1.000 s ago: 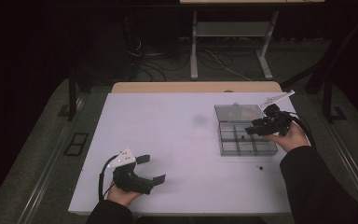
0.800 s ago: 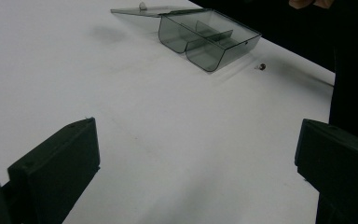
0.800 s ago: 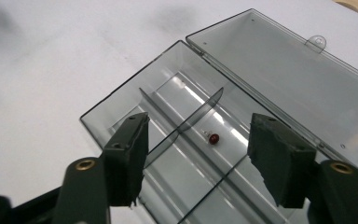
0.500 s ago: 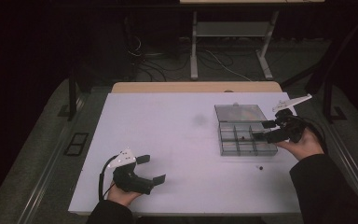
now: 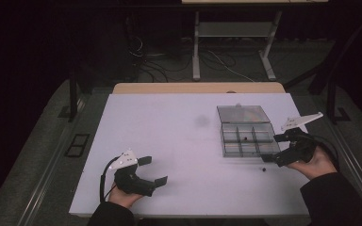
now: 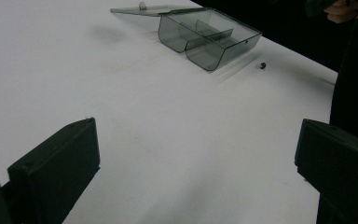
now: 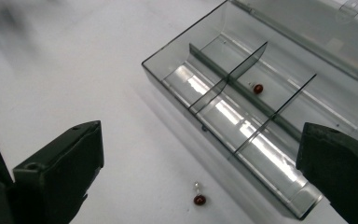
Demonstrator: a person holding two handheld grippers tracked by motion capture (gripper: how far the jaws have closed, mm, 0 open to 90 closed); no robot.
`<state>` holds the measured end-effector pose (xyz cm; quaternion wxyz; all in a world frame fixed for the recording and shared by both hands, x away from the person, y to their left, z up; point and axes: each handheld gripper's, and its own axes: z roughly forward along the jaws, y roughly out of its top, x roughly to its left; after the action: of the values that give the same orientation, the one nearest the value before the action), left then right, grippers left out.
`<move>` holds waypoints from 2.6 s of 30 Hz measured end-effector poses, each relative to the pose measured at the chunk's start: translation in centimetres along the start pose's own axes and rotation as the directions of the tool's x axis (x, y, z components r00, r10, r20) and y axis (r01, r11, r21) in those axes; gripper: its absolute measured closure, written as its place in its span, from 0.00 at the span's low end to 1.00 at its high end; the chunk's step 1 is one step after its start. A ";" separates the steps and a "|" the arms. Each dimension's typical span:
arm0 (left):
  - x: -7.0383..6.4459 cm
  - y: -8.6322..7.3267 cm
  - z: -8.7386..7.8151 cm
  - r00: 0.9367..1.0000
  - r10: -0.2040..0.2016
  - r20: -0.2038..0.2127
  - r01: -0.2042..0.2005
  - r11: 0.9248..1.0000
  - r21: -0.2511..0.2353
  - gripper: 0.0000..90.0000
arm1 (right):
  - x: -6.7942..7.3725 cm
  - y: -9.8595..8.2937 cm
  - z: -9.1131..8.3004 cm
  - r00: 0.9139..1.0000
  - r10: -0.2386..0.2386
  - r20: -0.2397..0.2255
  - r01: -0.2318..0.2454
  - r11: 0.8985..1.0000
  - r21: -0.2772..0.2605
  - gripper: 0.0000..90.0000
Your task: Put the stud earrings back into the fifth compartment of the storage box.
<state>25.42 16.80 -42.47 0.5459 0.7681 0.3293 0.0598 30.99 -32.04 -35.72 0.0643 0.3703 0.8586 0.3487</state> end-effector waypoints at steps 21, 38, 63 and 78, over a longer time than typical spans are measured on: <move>0.0 0.0 0.0 1.000 0.003 0.000 -0.003 1.000 0.002 0.00 | 1.1 -3.0 2.6 0.999 -0.020 -0.035 0.023 0.997 0.068 0.00; 0.0 0.0 0.0 1.000 0.005 0.003 -0.005 1.000 0.004 0.00 | 0.9 -4.7 5.3 0.998 -0.049 -0.047 0.057 0.983 0.172 0.11; -0.1 0.0 0.0 1.000 0.009 0.003 -0.009 1.000 0.005 0.00 | -0.1 -5.0 5.8 0.998 -0.064 0.010 0.061 0.981 0.185 0.70; -0.1 0.0 0.0 1.000 0.007 0.002 -0.007 1.000 0.005 0.00 | -0.3 -5.0 5.6 0.999 -0.051 0.017 0.048 0.982 0.180 0.89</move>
<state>25.38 16.75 -42.50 0.5442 0.7705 0.3264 0.0600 30.38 -31.57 -43.18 0.0483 0.3569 0.8947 0.2641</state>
